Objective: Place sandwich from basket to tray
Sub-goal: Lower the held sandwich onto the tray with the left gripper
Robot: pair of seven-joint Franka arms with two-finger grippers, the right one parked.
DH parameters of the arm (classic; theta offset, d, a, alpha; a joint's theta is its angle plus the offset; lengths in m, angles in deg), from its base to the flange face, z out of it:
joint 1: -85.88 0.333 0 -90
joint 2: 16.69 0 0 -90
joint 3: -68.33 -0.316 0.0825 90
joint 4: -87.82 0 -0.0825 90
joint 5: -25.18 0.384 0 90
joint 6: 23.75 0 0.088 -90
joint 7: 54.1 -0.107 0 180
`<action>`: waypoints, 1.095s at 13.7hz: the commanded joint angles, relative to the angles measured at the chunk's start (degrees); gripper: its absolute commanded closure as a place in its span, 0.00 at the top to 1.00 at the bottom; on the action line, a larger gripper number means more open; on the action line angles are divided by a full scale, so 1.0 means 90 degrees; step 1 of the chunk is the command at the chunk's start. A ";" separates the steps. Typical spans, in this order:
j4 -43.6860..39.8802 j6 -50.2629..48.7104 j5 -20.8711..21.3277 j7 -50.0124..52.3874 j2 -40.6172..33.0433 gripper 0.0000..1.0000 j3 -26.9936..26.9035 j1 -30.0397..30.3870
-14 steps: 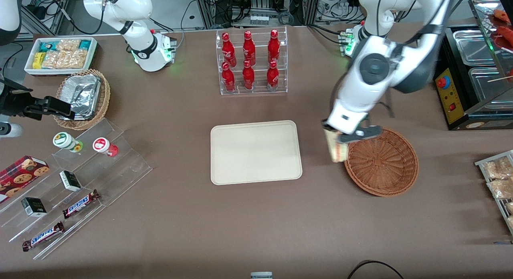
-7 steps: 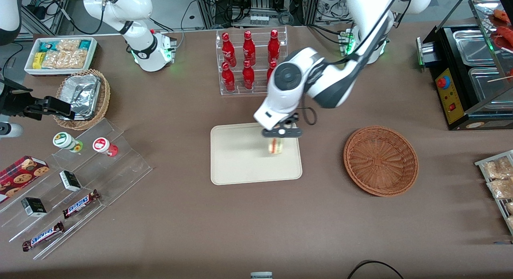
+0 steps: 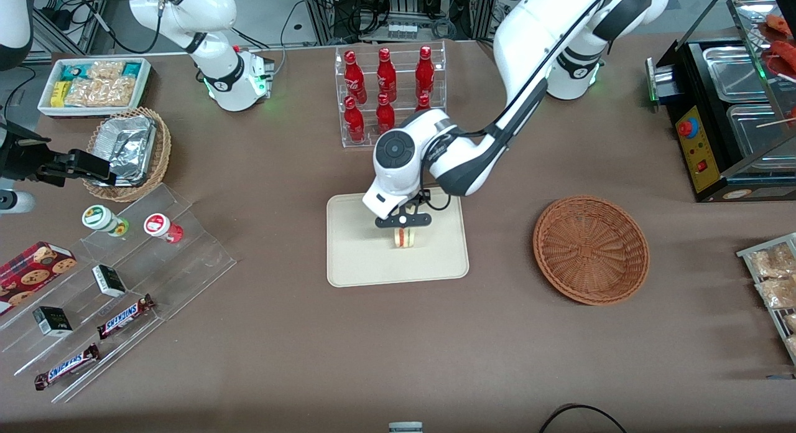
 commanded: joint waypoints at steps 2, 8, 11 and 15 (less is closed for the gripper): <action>-0.0360 0.0230 0.0137 0.0354 0.0351 0.00 -0.0095 -0.0257; -0.0488 0.0260 0.0176 0.0344 0.0459 0.75 -0.0114 -0.0278; -0.0488 0.0250 0.0421 0.0335 0.0439 0.99 -0.0105 -0.0258; -0.0488 0.0134 0.0440 0.0334 0.0216 0.99 -0.0114 -0.0190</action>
